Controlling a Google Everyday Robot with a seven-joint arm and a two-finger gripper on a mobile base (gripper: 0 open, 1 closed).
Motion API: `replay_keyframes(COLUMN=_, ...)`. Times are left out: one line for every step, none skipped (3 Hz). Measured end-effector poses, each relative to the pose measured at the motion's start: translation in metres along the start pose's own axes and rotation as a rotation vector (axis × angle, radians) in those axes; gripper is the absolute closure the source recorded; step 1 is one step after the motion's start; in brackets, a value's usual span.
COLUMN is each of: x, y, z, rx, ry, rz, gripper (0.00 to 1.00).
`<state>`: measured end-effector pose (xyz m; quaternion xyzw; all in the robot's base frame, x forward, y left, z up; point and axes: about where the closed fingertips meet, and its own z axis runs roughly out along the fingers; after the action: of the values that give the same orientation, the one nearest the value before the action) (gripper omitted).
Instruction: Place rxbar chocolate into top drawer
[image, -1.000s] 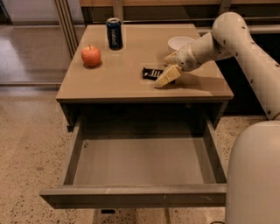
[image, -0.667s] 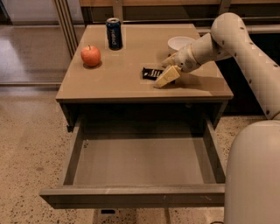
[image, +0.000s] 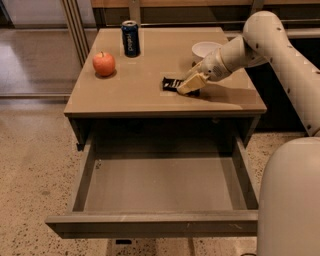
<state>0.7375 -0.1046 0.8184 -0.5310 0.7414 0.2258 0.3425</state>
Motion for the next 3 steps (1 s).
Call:
replay_keyframes(x=-0.005, y=0.002, z=-0.008, rx=0.004, ry=0.008, rz=0.002, gripper=1.00)
replay_keyframes(x=-0.005, y=0.003, z=-0.008, rx=0.004, ry=0.008, rz=0.001, gripper=1.00)
replay_keyframes(x=-0.009, y=0.014, z=-0.008, rx=-0.006, ry=0.015, rz=-0.051, gripper=1.00)
